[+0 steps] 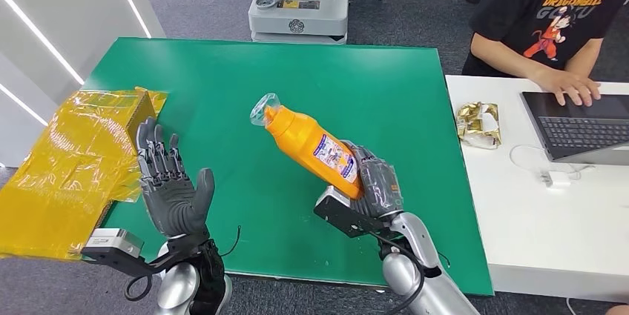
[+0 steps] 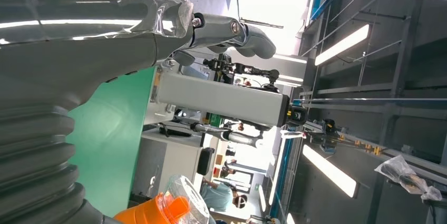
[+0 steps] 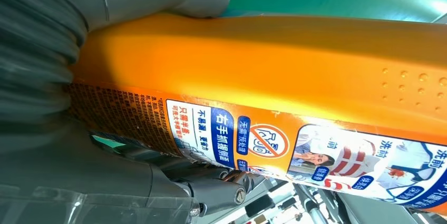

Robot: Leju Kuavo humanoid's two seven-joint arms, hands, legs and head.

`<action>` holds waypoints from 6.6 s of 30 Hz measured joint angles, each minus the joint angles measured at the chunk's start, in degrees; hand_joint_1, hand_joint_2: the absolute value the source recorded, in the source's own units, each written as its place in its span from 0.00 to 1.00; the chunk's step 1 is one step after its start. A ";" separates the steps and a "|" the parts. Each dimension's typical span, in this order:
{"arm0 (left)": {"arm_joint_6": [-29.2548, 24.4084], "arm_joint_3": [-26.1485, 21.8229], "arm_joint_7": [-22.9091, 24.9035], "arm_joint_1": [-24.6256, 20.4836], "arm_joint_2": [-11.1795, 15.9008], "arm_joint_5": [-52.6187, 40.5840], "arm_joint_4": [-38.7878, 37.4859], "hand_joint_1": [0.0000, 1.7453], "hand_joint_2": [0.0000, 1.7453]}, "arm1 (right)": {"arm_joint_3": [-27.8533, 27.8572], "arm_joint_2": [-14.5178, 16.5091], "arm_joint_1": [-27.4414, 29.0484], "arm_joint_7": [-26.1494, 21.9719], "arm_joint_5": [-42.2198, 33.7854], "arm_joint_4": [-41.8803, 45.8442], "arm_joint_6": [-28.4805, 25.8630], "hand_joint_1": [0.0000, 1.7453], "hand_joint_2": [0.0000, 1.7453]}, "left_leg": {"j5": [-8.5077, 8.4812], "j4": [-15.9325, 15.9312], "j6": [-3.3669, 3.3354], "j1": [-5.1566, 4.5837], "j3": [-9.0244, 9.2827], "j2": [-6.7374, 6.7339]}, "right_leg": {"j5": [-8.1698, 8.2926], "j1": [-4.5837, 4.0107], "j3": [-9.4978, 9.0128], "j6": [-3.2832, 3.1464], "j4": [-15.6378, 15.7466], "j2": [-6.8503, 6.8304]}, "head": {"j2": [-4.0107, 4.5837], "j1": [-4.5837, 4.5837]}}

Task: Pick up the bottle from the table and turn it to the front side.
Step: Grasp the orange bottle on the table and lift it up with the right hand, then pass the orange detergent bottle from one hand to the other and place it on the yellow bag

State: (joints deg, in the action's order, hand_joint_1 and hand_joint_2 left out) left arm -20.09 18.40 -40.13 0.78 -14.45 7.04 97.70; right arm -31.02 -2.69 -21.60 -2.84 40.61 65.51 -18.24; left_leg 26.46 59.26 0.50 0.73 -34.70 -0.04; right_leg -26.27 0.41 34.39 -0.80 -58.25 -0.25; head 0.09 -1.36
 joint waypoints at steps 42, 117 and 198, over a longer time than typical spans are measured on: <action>0.00 -0.16 0.00 0.02 0.00 0.00 0.00 0.00 1.00 | 0.01 0.00 0.01 0.00 0.00 0.00 0.00 1.00 1.00 | 0.00 0.00 0.00 0.00 0.00 0.00 | 0.00 0.00 0.00 0.00 0.00 0.00 | 0.00 0.00; 7.39 0.04 0.00 -1.16 0.09 -0.02 0.00 0.00 1.00 | 4.27 9.56 16.82 -10.95 1.04 18.08 -18.46 1.00 1.00 | 0.16 -0.02 0.13 0.03 0.09 0.00 | -0.18 -0.02 -0.04 -0.05 -0.01 0.03 | 0.00 0.00; 28.43 1.73 5.72 -4.61 2.80 -5.91 -8.82 0.00 1.00 | 6.51 4.09 11.29 -9.58 16.98 11.07 7.80 1.00 1.00 | 0.16 0.00 0.13 0.03 0.08 0.01 | -0.17 -0.02 -0.04 -0.05 -0.01 0.01 | 0.00 -0.01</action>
State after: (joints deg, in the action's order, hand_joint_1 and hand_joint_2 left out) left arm 8.34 20.13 -34.41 -3.83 -11.65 1.13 88.88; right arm -24.51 1.40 -10.31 -12.43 57.59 76.58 -10.44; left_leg 26.62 59.25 0.64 0.76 -34.62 -0.03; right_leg -26.45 0.40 34.35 -0.85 -58.26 -0.25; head 0.09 -1.36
